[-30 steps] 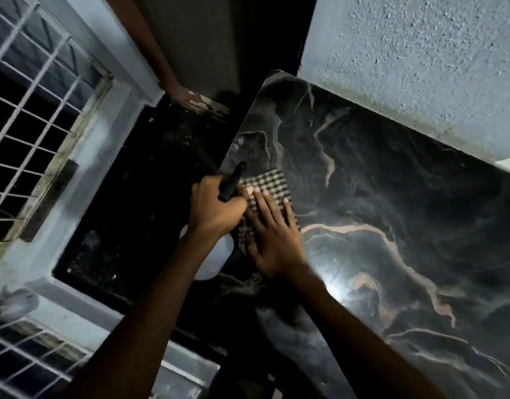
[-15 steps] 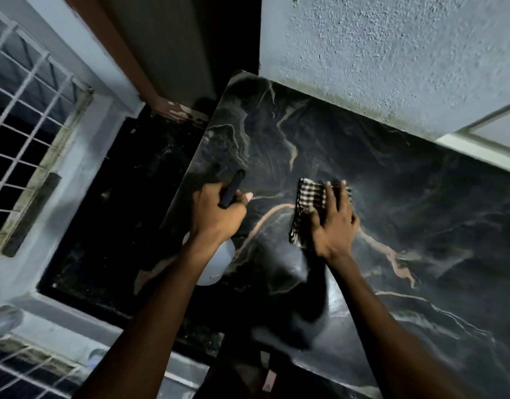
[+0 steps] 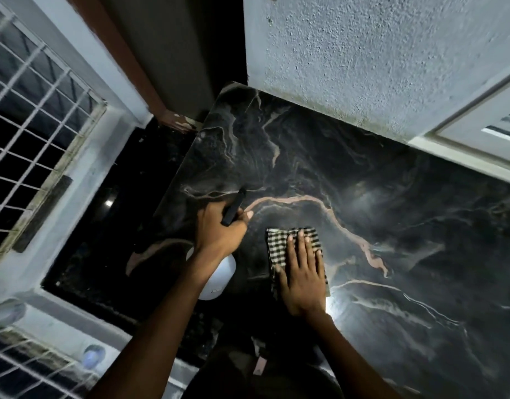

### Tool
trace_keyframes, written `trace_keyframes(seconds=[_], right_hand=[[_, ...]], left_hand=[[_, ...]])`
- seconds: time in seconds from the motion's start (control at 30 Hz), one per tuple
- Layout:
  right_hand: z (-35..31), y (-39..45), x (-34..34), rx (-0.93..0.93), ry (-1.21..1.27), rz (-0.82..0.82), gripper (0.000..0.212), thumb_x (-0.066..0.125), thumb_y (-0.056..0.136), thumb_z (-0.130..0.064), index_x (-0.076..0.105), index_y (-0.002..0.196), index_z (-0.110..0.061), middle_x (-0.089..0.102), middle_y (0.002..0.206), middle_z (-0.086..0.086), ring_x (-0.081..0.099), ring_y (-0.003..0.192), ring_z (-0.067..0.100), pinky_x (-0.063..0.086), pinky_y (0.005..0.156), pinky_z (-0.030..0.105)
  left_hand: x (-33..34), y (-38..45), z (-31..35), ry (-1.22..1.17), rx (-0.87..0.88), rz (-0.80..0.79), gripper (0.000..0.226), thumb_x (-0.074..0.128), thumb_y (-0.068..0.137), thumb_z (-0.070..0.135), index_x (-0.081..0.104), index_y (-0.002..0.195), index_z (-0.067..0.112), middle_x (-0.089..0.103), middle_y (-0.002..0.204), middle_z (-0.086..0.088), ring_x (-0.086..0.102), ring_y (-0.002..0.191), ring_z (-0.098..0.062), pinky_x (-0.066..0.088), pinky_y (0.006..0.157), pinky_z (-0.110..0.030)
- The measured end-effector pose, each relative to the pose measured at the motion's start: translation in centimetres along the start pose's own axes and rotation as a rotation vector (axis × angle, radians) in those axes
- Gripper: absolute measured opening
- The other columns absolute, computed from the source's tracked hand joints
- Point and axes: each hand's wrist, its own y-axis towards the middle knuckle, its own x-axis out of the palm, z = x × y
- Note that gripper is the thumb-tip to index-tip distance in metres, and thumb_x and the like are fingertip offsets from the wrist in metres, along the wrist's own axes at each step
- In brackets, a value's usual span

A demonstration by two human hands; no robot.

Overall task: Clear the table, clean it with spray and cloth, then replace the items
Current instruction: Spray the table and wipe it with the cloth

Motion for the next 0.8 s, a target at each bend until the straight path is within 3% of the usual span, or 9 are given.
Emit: trace_keyframes(seconds=[0.1,0.2,0.27,0.37,0.43,0.53,0.6,0.7,0.8], right_hand=[[0.6,0.3,-2.2,0.127,0.175,0.069,0.073,0.051,0.094,-0.043,0.025,0.157,-0.018,0.019,0.165,0.006,0.022,0.149,0.022,0.027,0.118,0.045],[1.7,1.4,-4.0,0.424,0.208,0.139,0.064,0.067,0.08,-0.033,0.044,0.133,-0.005,0.045,0.135,0.019,0.043,0.123,0.037,0.04,0.104,0.047],[2.0,2.0,-4.9,0.513,0.251,0.084,0.052,0.069,0.078,-0.03,0.047,0.118,-0.004,0.052,0.121,0.02,0.05,0.113,0.039,0.043,0.097,0.046],[1.4,2.5,-5.7,0.623,0.472,-0.031,0.039,0.068,0.084,-0.021,0.052,0.116,-0.005,0.063,0.116,0.019,0.061,0.109,0.038,0.048,0.089,0.04],[1.4,2.8,-6.0,0.671,0.624,-0.064,0.025,0.067,0.081,-0.021,0.067,0.103,-0.008,0.072,0.103,0.016,0.067,0.103,0.036,0.052,0.087,0.038],[3.0,2.7,-6.3,0.633,0.871,-0.131,0.021,0.072,0.067,-0.032,0.074,0.077,-0.014,0.076,0.075,0.007,0.074,0.08,0.033,0.06,0.078,0.051],[3.7,2.0,-7.3,0.57,1.002,-0.162,0.017,0.079,0.076,-0.03,0.072,0.077,-0.014,0.076,0.08,0.01,0.073,0.079,0.032,0.06,0.078,0.048],[4.0,0.3,-9.0,0.524,1.097,-0.095,0.008,0.07,0.09,-0.004,0.065,0.096,-0.004,0.073,0.089,0.016,0.07,0.078,0.026,0.057,0.082,0.049],[4.5,-1.6,-10.7,0.508,1.068,0.04,0.044,0.069,0.084,0.008,0.052,0.11,-0.022,0.072,0.096,0.011,0.069,0.085,0.025,0.06,0.082,0.048]], left_hand=[[0.7,-1.4,0.0,-0.024,-0.033,0.006,0.02,0.081,0.079,0.028,0.072,0.073,0.011,0.071,0.071,-0.003,0.068,0.075,-0.026,0.055,0.071,-0.035],[1.5,-2.4,0.1,-0.036,-0.043,-0.01,0.023,0.082,0.08,0.029,0.072,0.072,0.011,0.073,0.073,-0.004,0.069,0.076,-0.025,0.054,0.072,-0.034],[2.0,-3.4,0.4,-0.044,-0.045,-0.014,0.023,0.082,0.081,0.027,0.072,0.07,0.01,0.072,0.071,-0.003,0.068,0.074,-0.023,0.049,0.069,-0.029],[2.5,-4.6,1.0,-0.066,-0.032,-0.014,0.022,0.081,0.081,0.024,0.071,0.068,0.009,0.069,0.067,0.003,0.065,0.068,-0.016,0.04,0.067,-0.022],[2.7,-5.3,1.2,-0.067,-0.013,-0.006,0.021,0.081,0.081,0.024,0.071,0.067,0.011,0.071,0.068,0.003,0.067,0.07,-0.015,0.042,0.068,-0.023],[2.8,-5.9,1.2,-0.063,0.004,-0.002,0.021,0.081,0.08,0.026,0.071,0.067,0.013,0.073,0.07,0.0,0.07,0.073,-0.019,0.055,0.071,-0.032],[2.7,-6.2,1.2,-0.042,0.012,-0.011,0.02,0.08,0.08,0.027,0.072,0.068,0.013,0.073,0.07,-0.001,0.07,0.073,-0.02,0.057,0.074,-0.036],[2.6,-6.6,1.0,-0.041,0.013,-0.034,0.022,0.08,0.08,0.028,0.07,0.067,0.013,0.073,0.069,0.002,0.07,0.073,-0.018,0.057,0.075,-0.035],[2.6,-6.9,1.1,-0.054,0.033,-0.068,0.022,0.081,0.079,0.027,0.069,0.066,0.015,0.073,0.07,0.004,0.071,0.074,-0.017,0.058,0.078,-0.036]])
